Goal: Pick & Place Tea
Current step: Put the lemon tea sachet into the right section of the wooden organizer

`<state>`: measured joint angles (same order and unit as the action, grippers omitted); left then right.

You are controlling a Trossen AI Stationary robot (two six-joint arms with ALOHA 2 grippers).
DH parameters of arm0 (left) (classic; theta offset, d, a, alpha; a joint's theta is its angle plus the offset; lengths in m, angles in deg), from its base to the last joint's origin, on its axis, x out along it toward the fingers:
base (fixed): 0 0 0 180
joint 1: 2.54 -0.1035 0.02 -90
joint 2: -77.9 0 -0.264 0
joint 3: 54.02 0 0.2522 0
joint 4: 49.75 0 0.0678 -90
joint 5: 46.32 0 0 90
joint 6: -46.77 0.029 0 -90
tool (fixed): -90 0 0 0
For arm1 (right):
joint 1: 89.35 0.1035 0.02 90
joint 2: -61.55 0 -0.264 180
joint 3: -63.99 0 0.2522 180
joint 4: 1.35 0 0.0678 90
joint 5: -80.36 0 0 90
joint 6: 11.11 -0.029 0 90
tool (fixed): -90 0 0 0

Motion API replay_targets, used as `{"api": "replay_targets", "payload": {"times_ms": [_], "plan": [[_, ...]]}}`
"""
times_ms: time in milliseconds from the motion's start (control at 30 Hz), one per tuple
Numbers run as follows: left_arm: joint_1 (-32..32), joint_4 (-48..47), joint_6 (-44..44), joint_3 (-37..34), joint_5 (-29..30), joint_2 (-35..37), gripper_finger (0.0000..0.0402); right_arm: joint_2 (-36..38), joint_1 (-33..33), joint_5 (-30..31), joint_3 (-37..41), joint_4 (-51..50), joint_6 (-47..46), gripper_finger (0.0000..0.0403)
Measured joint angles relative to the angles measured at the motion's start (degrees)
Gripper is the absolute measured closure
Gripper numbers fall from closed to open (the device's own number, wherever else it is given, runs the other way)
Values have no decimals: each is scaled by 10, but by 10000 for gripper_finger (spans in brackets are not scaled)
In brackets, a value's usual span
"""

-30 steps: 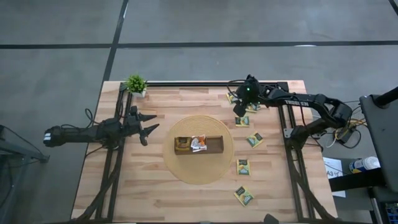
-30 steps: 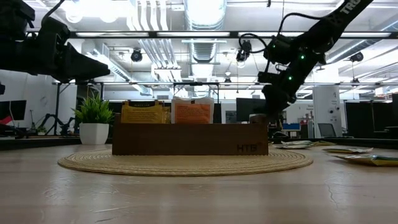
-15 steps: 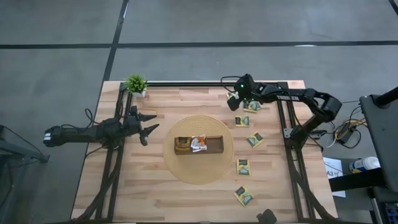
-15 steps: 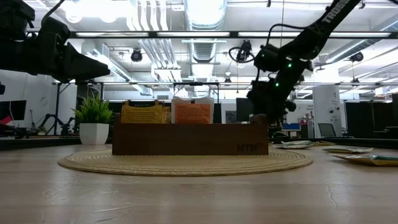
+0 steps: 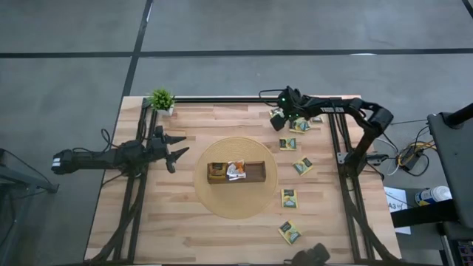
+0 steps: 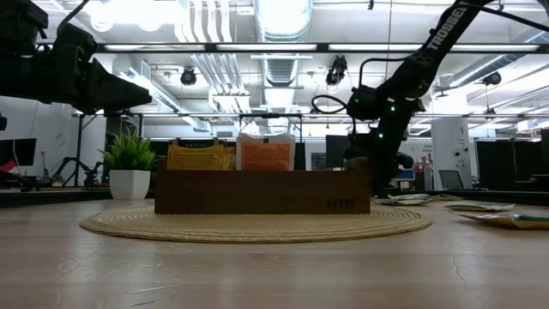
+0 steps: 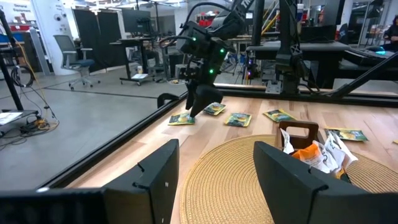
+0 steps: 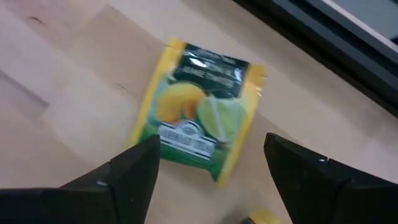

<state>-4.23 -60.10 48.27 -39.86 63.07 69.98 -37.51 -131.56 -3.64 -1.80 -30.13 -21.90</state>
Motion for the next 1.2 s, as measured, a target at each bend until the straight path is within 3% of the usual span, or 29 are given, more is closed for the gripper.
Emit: {"api": "replay_targets", "payload": {"times_ms": [367,800,1000,1200], "plan": [[0,0,0,0,0,0,199,-18,-5,-30,9,10,-10,131],[-1,0,0,0,-3,-1,199,-18,-8,-31,9,21,27,192],[-1,0,0,0,-2,-1,199,-13,-8,-31,9,21,68,245],[-1,0,0,0,-2,-1,199,-9,-8,-31,9,19,99,343]]}}
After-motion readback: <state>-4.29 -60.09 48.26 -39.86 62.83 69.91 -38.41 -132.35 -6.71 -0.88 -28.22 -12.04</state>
